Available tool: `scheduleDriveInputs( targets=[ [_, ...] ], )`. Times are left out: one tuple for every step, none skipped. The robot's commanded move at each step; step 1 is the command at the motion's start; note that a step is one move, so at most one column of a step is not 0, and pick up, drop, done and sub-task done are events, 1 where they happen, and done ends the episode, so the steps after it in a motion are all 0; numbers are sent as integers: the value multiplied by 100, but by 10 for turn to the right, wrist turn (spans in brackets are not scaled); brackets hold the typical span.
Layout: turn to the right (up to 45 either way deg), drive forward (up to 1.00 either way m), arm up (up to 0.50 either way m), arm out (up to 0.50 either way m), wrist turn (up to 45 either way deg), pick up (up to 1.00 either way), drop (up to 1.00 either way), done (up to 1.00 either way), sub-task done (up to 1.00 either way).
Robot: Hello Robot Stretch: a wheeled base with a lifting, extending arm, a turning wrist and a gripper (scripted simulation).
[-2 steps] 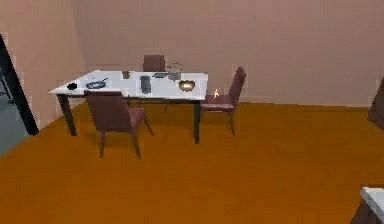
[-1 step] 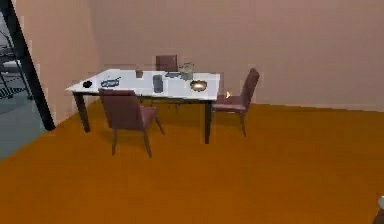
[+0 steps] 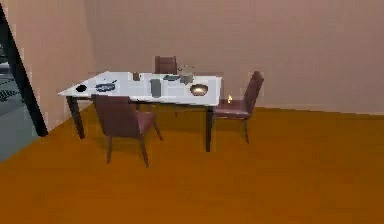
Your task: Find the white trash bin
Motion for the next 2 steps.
scheduleDriveInputs(
  targets=[
    [-360,0,0,0,0,0,0,0,0],
    [0,45,0,0,0,0,0,0,0]
  ],
)
